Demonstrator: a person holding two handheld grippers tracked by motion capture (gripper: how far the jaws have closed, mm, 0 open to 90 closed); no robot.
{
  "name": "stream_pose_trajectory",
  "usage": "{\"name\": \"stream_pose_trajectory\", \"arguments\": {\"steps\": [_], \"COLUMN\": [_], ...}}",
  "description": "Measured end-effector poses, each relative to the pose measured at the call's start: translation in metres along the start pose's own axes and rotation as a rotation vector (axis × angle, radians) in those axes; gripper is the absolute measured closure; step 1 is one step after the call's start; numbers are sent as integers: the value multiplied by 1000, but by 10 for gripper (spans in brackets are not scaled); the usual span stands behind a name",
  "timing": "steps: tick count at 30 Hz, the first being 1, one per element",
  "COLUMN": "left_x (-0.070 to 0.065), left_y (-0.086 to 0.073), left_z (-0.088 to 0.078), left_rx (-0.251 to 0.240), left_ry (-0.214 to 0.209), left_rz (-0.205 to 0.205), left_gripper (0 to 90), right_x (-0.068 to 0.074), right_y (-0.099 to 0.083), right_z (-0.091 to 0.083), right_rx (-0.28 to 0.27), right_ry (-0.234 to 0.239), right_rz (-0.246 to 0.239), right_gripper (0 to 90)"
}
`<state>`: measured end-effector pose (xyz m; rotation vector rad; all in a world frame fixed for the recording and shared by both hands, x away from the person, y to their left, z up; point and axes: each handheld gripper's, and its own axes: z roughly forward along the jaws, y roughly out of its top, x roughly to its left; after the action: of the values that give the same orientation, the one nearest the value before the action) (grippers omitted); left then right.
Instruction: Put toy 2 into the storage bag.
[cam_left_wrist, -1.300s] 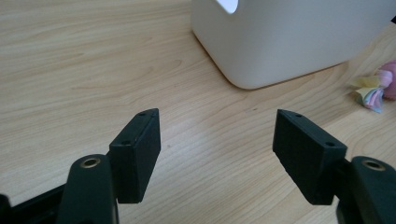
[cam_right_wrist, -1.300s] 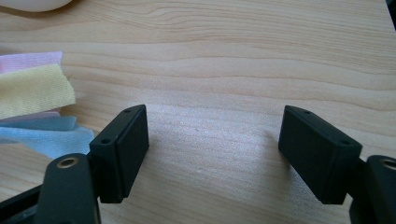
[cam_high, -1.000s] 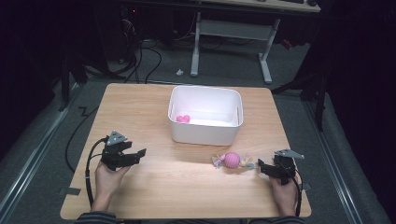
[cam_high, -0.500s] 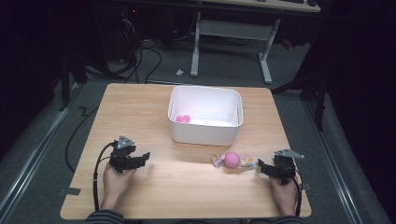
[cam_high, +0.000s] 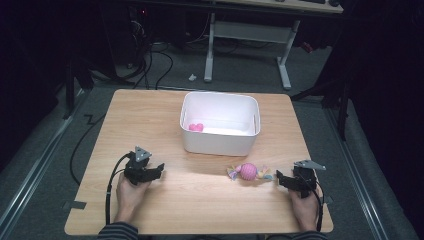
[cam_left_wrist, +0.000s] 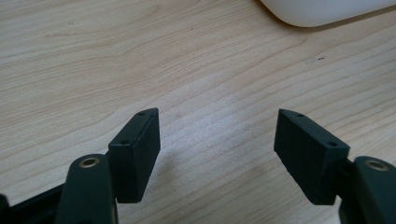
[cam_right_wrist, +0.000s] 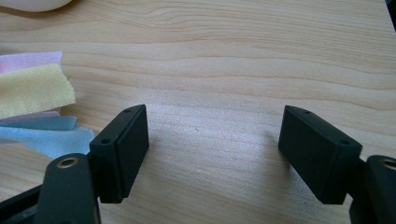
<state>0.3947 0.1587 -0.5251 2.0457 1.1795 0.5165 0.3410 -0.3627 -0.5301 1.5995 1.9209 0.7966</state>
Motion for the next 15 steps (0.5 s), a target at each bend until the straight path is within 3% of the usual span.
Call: {"name": "stream_pose_trajectory", "arguments": {"steps": [15], "left_x": [-1], "left_y": [-2], "left_z": [9], "left_rx": [22], "left_ry": [18], "left_rz": [19], "left_gripper": [316], "right_x": [0], "right_y": [0], "right_z": [0], "right_rx": [2], "right_ry": [5], "right_rz": [0], "right_gripper": [244]}}
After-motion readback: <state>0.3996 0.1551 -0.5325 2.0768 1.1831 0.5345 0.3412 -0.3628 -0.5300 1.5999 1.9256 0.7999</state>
